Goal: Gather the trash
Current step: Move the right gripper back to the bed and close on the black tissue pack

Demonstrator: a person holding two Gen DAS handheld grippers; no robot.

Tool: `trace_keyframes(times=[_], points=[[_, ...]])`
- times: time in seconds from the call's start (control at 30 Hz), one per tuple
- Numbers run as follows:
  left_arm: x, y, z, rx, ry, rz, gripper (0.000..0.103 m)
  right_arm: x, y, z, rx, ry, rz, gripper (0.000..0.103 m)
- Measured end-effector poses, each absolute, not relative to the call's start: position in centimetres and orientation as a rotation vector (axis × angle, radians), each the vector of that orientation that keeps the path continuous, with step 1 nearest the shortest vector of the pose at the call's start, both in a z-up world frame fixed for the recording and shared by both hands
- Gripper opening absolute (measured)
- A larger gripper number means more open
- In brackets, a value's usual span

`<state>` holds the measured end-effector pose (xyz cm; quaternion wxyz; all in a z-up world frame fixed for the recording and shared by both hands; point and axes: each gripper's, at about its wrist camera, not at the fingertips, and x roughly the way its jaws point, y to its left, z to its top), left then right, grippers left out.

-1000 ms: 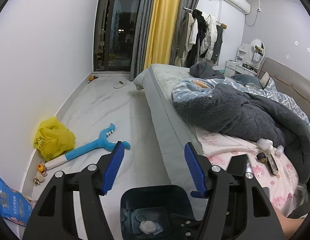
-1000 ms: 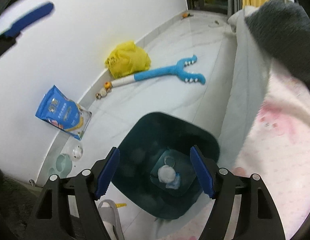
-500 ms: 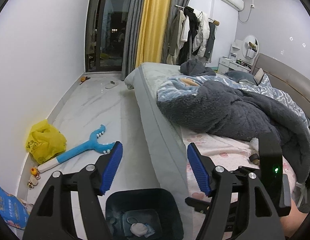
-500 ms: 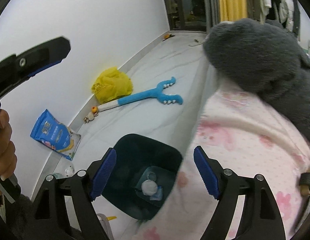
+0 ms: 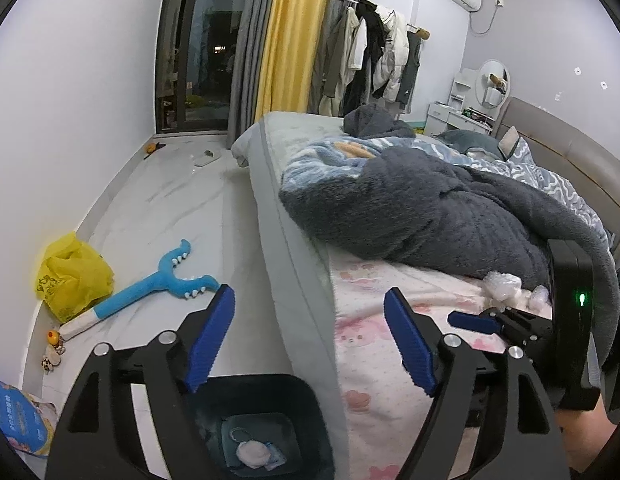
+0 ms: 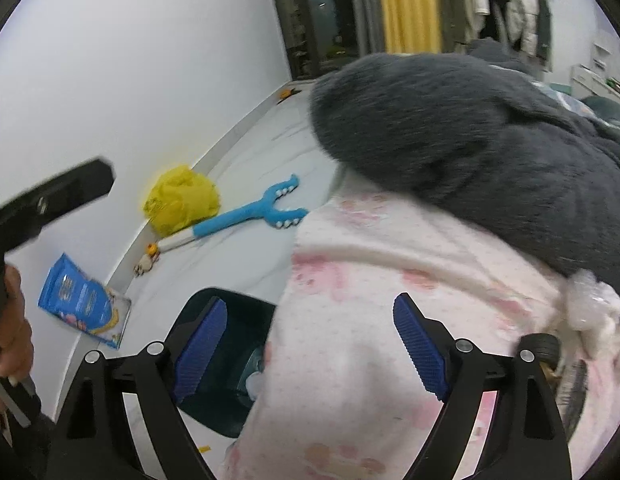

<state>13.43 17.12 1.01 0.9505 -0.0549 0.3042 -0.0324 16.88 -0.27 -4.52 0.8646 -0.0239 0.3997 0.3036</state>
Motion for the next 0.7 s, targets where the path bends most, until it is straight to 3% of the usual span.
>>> trace_keyframes(times=[0.3,0.7], points=[[14.2,15.2,-0.9,-0.115,0.651,-0.079,0.081,17.6,-6.6,-4.0,-0.011,0.817,0.512,0.096],[16.1,11.1,-3.2,-0.131,0.671,-0.126,0.087,18.9,-14.3,-5.4,0.073,0.819,0.354,0.097]])
